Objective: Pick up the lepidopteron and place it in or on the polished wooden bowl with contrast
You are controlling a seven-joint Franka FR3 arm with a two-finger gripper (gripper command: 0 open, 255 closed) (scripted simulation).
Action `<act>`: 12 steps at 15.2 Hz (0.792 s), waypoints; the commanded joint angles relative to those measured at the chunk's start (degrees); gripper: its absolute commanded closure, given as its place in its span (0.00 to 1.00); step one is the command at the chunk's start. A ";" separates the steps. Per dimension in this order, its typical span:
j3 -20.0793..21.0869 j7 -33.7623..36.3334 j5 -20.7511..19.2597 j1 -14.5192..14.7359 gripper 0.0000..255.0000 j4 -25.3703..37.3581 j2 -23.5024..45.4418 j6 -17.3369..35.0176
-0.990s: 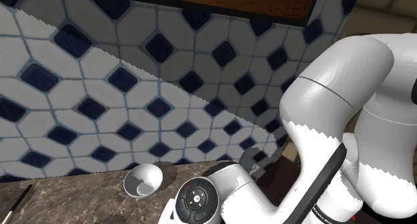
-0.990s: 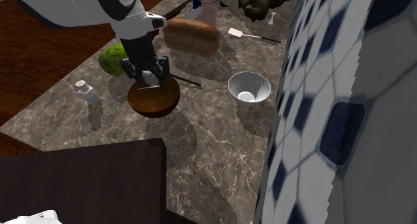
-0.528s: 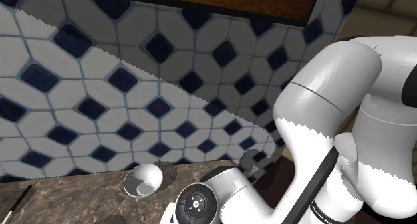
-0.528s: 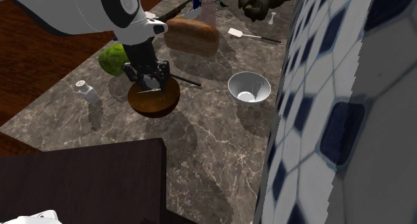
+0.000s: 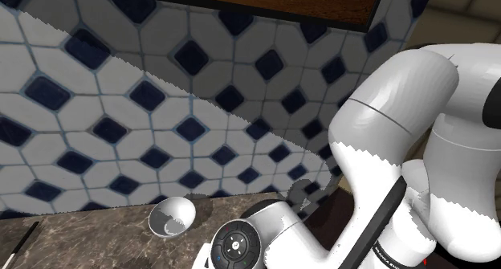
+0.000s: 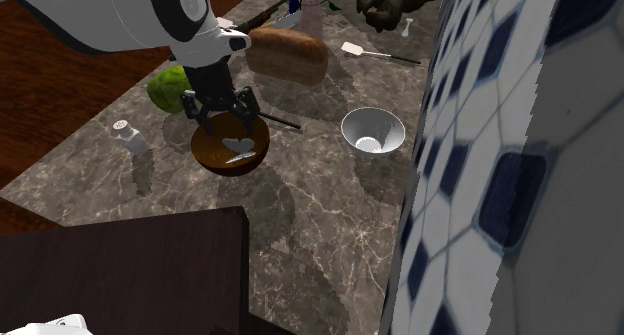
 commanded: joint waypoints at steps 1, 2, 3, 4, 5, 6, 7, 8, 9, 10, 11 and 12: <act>0.79 -1.07 1.59 -0.26 0.00 0.25 -1.61 -1.61; 1.52 -2.09 3.11 -0.49 0.00 0.59 -3.17 -3.26; 2.15 -3.07 4.57 -0.65 0.00 1.02 -4.67 -4.93; 2.57 -3.81 5.66 -0.72 0.00 1.43 -5.81 -6.28; 2.54 -3.81 5.67 -0.69 0.00 1.43 -5.82 -6.28; 2.53 -3.81 5.68 -0.68 0.00 1.43 -5.82 -6.28; 2.53 -3.82 5.68 -0.68 0.00 1.42 -5.82 -6.27; 2.53 -3.82 5.68 -0.68 0.00 1.43 -5.82 -6.28; 2.53 -3.82 5.68 -0.68 0.00 1.43 -5.82 -6.28; 2.53 -3.82 5.68 -0.68 0.00 1.43 -5.82 -6.28; 2.53 -3.82 5.68 -0.68 0.00 1.43 -5.82 -6.28; 2.53 -3.82 5.68 -0.68 0.00 1.43 -5.82 -6.28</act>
